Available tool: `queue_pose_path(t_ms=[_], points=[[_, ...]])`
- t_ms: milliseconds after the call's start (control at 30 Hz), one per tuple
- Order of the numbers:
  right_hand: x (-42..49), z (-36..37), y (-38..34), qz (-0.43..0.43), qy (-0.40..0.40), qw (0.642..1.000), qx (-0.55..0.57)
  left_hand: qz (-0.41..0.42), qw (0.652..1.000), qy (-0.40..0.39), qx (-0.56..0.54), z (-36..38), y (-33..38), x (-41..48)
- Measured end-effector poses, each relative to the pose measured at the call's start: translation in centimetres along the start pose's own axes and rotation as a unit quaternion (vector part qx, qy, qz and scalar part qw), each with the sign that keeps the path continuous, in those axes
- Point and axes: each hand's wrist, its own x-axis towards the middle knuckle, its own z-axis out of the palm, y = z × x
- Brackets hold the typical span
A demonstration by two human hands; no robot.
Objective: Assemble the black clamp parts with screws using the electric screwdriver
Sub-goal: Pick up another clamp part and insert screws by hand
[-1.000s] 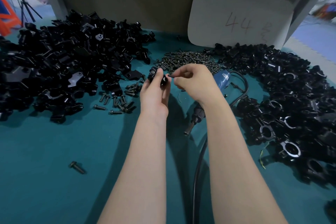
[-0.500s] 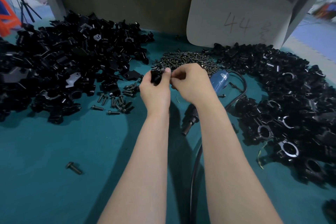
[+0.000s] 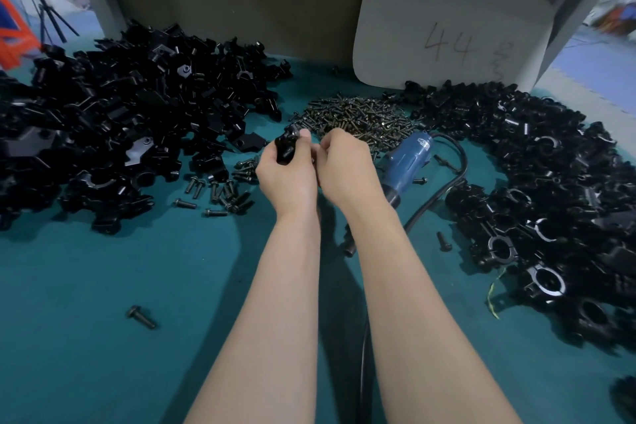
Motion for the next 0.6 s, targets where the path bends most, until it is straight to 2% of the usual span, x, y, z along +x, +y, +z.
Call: queue_pose_path(t_ms=[300,433,600], points=[[-0.2,-0.2,0.1,0.005,0.009,0.999,-0.032,-0.007,0.999,-0.017,-0.033,0.5,0.3,-0.2],[-0.1,-1.4,-0.3,0.007,-0.024,1.000,-0.005,0.007,1.000,-0.010,-0.011,0.4,0.3,0.1],[-0.3,-1.6,-0.4,-0.007,-0.017,1.000,-0.005,0.013,1.000,-0.004,0.007,0.1,0.3,0.0]])
